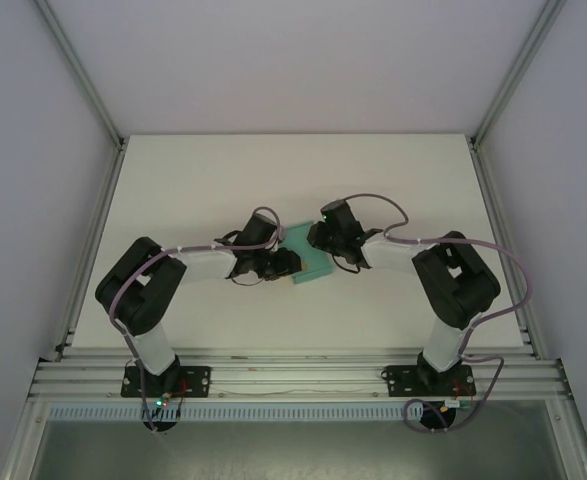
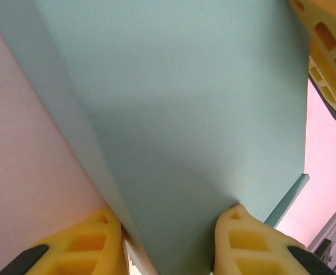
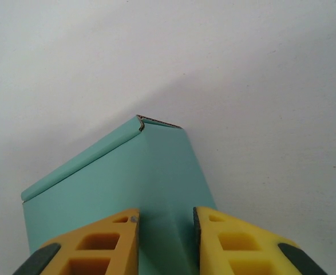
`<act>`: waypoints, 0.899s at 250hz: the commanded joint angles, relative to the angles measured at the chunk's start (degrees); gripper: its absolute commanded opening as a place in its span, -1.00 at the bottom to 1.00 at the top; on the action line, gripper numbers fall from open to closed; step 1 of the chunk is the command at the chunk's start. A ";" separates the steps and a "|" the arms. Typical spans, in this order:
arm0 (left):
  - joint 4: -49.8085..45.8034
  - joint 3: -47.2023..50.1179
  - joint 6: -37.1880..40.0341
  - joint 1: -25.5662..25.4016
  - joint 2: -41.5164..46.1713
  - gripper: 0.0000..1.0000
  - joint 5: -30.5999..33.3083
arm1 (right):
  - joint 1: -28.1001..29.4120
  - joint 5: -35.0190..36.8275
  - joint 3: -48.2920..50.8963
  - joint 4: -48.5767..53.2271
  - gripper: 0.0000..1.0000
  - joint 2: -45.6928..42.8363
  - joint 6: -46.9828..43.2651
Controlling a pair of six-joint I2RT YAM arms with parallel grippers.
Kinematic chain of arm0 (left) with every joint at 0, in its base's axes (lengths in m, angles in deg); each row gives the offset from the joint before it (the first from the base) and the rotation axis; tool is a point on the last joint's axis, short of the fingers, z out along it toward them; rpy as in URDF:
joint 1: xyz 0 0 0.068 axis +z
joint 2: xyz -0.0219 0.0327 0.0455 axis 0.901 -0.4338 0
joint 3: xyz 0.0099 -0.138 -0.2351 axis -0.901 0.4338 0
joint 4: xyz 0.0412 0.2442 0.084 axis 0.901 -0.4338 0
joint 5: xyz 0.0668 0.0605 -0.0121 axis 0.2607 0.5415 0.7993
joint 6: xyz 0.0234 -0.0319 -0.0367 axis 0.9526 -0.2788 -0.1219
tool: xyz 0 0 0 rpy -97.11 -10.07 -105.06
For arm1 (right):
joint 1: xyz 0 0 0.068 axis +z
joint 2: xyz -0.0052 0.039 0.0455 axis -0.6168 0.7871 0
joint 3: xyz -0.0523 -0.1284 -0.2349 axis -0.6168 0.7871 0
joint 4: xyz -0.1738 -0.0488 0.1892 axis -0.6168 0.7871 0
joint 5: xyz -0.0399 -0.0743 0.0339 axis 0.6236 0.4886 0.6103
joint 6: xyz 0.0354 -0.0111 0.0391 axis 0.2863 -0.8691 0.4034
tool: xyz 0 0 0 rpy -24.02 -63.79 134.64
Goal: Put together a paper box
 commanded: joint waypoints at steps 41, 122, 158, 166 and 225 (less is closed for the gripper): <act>-1.47 0.47 1.53 -0.99 -1.89 -0.27 5.62 | 1.48 2.13 -1.53 17.81 -0.36 3.38 -3.41; -5.41 -0.80 4.32 -0.99 4.86 0.37 8.32 | 0.02 4.59 -12.53 24.70 -0.01 0.12 -11.50; -9.57 -1.52 6.54 -0.91 9.89 0.82 11.44 | -0.88 3.39 -15.42 25.14 0.13 -3.12 -13.89; -10.78 -1.79 7.16 -0.91 11.37 0.95 12.34 | -1.17 3.48 -15.69 25.21 0.17 -4.15 -14.18; -20.86 -3.57 13.02 2.15 24.78 1.00 30.12 | -4.84 7.56 -9.96 23.55 0.92 -18.11 -16.78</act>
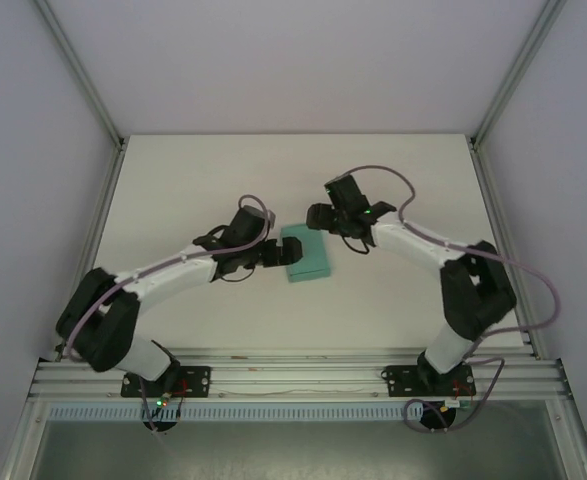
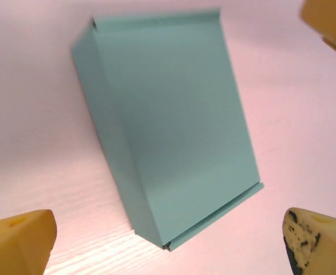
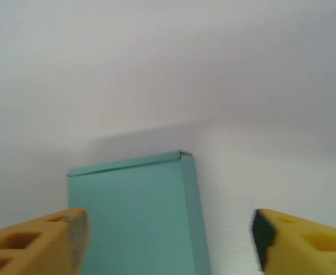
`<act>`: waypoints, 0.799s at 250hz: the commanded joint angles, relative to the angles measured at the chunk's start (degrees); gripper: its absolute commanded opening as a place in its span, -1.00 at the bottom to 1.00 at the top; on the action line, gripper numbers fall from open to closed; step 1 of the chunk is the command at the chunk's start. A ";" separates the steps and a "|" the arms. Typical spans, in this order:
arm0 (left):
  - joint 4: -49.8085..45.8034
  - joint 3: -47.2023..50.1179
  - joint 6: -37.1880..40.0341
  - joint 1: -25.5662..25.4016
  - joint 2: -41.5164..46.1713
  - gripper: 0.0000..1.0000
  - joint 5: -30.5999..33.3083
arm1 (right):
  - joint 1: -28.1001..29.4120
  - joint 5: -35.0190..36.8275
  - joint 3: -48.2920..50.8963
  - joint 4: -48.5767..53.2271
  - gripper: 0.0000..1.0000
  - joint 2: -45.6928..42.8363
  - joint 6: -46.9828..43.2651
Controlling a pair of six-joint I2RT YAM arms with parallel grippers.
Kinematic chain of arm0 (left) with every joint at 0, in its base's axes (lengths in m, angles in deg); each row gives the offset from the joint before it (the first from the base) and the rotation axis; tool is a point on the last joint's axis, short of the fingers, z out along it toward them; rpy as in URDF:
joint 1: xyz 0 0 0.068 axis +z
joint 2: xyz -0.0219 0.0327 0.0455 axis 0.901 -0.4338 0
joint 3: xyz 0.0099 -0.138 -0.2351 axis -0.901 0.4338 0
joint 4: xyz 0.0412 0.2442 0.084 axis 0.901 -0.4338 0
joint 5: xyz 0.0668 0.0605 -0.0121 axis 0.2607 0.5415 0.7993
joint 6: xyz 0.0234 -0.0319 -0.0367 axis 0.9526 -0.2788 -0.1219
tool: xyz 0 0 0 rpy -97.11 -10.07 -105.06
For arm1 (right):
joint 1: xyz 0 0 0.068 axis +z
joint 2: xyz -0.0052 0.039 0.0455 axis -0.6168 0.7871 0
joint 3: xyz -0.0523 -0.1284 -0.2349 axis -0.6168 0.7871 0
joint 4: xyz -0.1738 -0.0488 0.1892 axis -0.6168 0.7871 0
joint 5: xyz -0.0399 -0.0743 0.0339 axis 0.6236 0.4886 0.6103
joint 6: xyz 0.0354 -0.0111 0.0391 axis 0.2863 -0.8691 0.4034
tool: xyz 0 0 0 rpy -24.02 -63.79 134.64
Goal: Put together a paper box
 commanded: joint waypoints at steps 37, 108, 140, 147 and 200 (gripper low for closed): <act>-2.04 3.77 6.76 15.27 13.11 1.00 19.26 | -7.15 13.44 11.75 -3.50 0.99 -19.36 -8.46; 21.90 17.61 19.60 30.25 12.77 1.00 33.71 | -21.02 26.91 34.96 -28.80 1.00 -28.21 -15.81; 34.52 23.12 25.69 31.39 10.46 1.00 35.32 | -24.05 27.73 42.87 -44.76 1.00 -26.28 -18.72; 37.41 24.40 26.30 31.39 10.05 1.00 35.78 | -24.37 27.34 44.54 -49.00 1.00 -25.69 -19.85; 57.06 32.55 31.66 31.48 6.68 1.00 31.99 | -27.60 20.28 49.36 -67.68 1.00 -15.45 -21.51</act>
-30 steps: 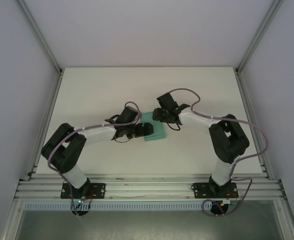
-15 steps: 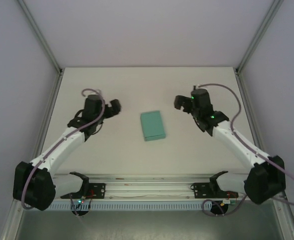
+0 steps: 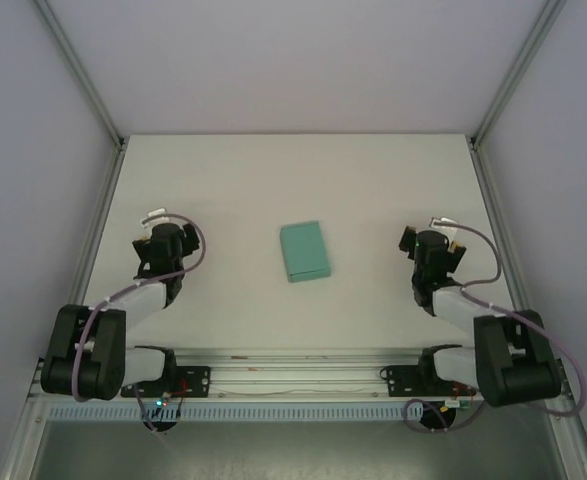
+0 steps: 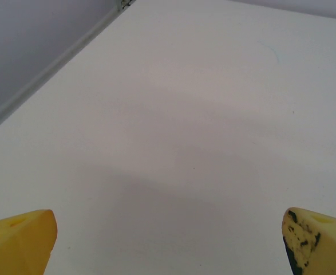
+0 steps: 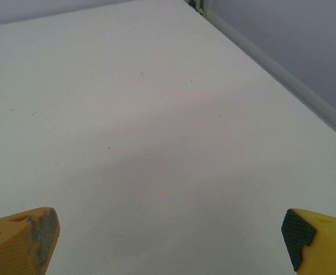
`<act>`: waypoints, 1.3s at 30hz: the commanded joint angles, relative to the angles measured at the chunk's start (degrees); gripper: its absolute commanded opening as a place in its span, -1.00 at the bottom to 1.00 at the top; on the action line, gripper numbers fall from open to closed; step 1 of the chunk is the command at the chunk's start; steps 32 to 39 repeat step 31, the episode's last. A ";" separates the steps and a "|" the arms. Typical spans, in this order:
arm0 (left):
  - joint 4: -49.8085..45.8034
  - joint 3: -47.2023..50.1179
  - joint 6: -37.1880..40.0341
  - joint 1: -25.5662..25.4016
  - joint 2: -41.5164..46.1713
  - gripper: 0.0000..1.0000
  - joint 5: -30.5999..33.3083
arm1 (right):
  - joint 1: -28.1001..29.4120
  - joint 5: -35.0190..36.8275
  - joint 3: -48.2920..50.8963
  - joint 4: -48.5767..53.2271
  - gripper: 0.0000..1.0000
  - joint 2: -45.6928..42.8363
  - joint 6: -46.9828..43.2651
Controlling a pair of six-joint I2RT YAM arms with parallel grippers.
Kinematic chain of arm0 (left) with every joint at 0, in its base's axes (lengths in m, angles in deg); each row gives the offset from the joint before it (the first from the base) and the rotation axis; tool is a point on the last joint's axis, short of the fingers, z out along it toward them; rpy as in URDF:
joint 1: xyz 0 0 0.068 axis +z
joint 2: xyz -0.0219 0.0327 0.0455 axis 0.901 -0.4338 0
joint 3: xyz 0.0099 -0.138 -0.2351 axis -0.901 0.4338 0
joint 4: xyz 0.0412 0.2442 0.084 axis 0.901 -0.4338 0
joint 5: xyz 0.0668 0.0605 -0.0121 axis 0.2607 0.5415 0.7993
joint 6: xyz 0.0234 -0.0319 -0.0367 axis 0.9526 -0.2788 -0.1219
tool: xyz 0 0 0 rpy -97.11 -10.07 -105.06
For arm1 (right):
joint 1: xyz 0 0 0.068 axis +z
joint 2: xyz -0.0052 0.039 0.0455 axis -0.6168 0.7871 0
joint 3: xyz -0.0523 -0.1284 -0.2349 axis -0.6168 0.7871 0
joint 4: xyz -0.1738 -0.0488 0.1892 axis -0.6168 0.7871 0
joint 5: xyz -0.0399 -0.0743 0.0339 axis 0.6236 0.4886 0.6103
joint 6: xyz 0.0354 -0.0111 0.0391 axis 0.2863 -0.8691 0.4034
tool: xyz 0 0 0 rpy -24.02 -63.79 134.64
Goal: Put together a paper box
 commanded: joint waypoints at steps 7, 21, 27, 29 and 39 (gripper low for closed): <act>28.59 6.24 7.51 1.65 -6.85 0.99 -5.75 | -3.81 -8.70 -3.78 -14.91 1.00 12.93 -1.06; 28.10 2.48 7.99 2.60 -13.20 1.00 -8.97 | -6.70 -13.11 -4.31 -15.61 1.00 13.88 0.48; 28.05 2.45 8.00 2.61 -13.21 1.00 -9.07 | -6.58 -13.17 -4.48 -15.29 1.00 13.84 0.48; 28.21 2.48 8.05 2.58 -13.24 1.00 -9.05 | -6.59 -13.18 -4.39 -15.32 1.00 13.75 0.44; 28.11 2.48 8.03 2.61 -13.25 1.00 -9.06 | -6.59 -13.18 -4.32 -15.37 1.00 13.71 0.45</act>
